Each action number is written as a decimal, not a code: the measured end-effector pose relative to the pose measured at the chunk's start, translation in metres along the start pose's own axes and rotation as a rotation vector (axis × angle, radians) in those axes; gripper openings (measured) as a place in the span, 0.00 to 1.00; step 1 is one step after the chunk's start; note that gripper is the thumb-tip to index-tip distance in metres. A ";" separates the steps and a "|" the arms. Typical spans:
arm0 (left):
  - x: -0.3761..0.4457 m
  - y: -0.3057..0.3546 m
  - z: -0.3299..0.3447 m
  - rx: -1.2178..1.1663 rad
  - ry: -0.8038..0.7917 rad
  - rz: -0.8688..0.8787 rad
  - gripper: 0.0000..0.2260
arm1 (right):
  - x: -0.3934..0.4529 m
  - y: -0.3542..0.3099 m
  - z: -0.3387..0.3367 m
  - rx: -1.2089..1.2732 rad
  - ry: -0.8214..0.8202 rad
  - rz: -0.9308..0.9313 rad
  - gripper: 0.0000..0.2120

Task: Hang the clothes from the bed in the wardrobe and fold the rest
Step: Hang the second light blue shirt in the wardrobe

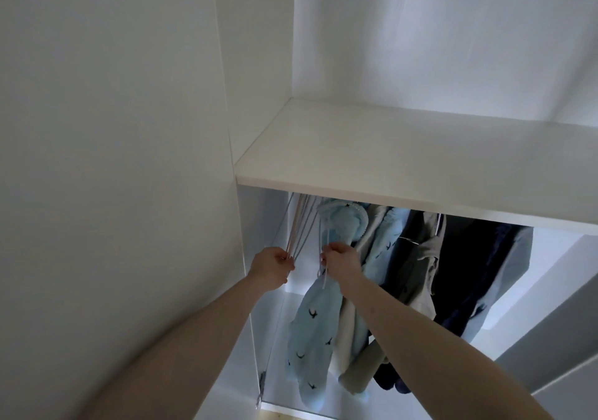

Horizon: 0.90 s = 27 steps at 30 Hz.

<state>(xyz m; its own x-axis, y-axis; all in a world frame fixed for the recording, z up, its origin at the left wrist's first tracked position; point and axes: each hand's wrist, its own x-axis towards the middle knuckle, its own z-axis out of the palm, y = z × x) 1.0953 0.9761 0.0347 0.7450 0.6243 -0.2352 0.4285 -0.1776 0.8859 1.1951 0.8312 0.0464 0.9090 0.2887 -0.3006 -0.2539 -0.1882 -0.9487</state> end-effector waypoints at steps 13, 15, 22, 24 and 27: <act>-0.002 -0.007 0.007 -0.047 -0.155 -0.091 0.12 | -0.082 0.008 -0.035 -0.164 -0.081 -0.102 0.06; -0.005 -0.015 0.009 0.038 -0.161 -0.015 0.20 | -0.097 0.013 -0.042 -0.184 -0.089 -0.094 0.06; -0.021 -0.033 0.019 0.189 -0.184 0.041 0.33 | -0.149 0.030 -0.074 -0.221 -0.075 -0.117 0.06; -0.023 -0.033 0.020 0.209 -0.182 0.054 0.33 | -0.159 0.035 -0.084 -0.188 -0.073 -0.110 0.05; -0.026 -0.035 0.019 0.197 -0.169 0.036 0.34 | -0.178 0.038 -0.098 -0.106 -0.078 -0.079 0.06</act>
<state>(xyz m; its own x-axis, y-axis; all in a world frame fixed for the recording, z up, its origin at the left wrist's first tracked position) 1.0707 0.9512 0.0023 0.8293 0.4820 -0.2827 0.4791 -0.3530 0.8037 1.0556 0.6810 0.0737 0.8954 0.3778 -0.2356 -0.1423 -0.2585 -0.9555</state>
